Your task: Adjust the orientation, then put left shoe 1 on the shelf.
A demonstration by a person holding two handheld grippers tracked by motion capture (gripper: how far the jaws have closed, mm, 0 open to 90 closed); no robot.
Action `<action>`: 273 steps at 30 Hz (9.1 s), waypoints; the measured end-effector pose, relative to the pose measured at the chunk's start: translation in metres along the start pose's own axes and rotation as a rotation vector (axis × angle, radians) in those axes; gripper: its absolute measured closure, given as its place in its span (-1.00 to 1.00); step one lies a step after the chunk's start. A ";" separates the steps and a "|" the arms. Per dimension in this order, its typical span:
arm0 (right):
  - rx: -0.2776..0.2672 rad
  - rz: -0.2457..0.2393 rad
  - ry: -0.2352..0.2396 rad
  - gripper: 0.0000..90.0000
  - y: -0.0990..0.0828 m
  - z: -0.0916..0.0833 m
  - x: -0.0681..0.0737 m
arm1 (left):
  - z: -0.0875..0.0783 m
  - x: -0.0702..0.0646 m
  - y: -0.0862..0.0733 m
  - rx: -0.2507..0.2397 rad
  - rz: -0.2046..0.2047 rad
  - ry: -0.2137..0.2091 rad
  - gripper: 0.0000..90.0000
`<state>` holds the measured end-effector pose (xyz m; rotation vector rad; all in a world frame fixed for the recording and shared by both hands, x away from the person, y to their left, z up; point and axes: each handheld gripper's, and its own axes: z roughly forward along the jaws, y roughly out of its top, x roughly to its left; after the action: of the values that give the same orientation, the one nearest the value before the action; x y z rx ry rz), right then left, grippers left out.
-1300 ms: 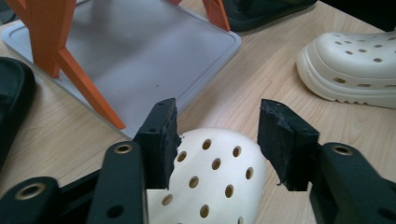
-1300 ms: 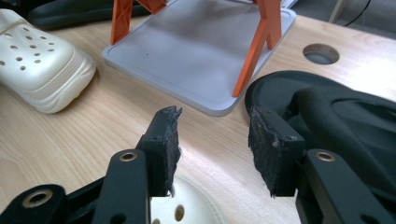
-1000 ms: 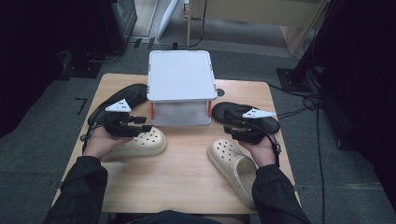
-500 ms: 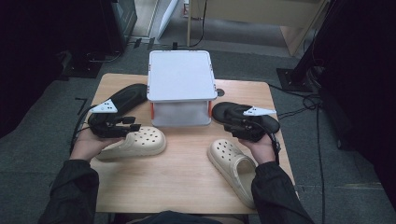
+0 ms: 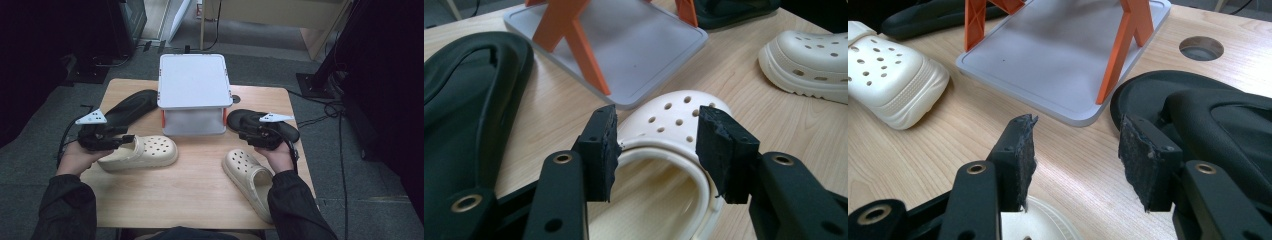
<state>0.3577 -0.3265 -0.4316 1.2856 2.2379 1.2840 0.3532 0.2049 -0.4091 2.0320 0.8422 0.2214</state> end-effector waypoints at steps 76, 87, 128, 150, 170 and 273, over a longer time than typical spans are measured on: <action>0.038 0.022 -0.024 0.04 -0.011 -0.002 -0.001 | 0.048 0.029 -0.024 0.130 0.043 -0.061 0.31; 0.038 0.021 -0.024 0.04 -0.011 -0.002 -0.001 | 0.048 0.018 -0.021 0.148 -0.009 -0.104 0.43; 0.027 -0.138 0.130 0.21 0.025 0.028 0.141 | 0.033 0.001 -0.027 0.079 -0.078 -0.117 0.31; 0.076 -0.028 0.126 0.60 -0.019 0.113 0.170 | 0.059 0.004 -0.042 0.160 -0.105 -0.143 0.44; 0.086 -0.003 0.068 0.56 -0.010 0.117 0.145 | 0.072 -0.017 -0.035 0.180 -0.055 -0.225 0.54; 0.040 -0.076 -0.020 0.69 0.019 0.080 0.156 | 0.082 -0.001 0.117 -0.028 0.005 -0.170 0.25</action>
<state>0.3261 -0.1530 -0.4331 1.2096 2.2864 1.2000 0.4456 0.1060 -0.3635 1.9954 0.7238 0.0611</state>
